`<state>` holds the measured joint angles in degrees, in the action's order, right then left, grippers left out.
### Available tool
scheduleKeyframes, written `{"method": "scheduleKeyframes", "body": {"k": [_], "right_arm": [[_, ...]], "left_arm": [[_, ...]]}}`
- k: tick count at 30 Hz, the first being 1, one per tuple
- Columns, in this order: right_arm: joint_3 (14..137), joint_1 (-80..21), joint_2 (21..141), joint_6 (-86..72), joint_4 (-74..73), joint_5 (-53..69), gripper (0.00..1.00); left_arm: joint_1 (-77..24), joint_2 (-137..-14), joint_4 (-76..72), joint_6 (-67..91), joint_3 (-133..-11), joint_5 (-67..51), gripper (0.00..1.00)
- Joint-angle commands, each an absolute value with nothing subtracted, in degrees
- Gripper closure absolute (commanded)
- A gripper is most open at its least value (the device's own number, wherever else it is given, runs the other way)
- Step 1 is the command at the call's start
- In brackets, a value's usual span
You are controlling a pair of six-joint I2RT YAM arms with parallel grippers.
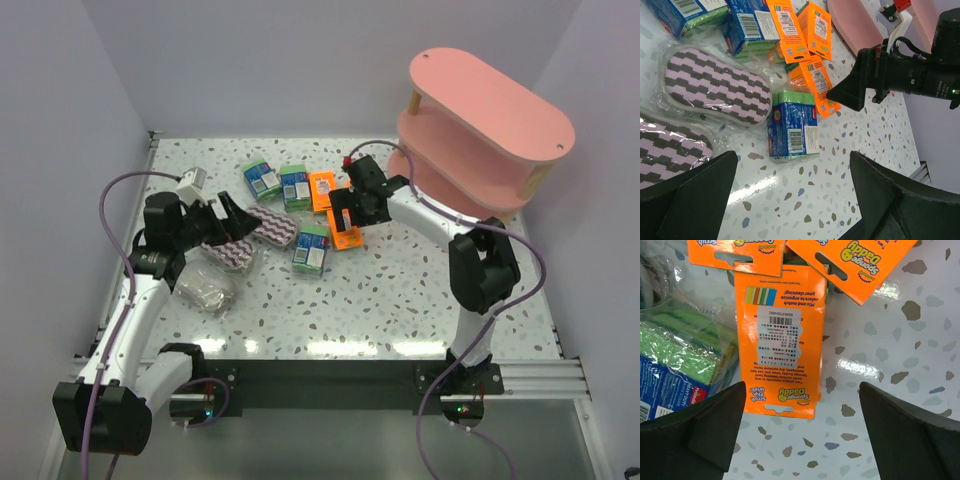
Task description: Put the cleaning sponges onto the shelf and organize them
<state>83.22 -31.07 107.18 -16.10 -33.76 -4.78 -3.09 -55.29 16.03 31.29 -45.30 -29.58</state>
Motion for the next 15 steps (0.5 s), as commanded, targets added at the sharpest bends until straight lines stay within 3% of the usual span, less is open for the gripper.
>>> {"method": "scheduleKeyframes", "body": {"k": [1, 15], "right_arm": [[86.13, -31.64, 109.33, -10.73, -32.87, -2.29, 0.02], [83.49, -33.13, 110.83, -10.11, -29.44, -0.53, 0.02]], "left_arm": [[-3.25, -53.79, 16.00, 30.50, -44.21, -29.44, 0.00], [-3.25, -52.29, 16.70, 30.41, -42.45, -28.48, 0.00]]}}
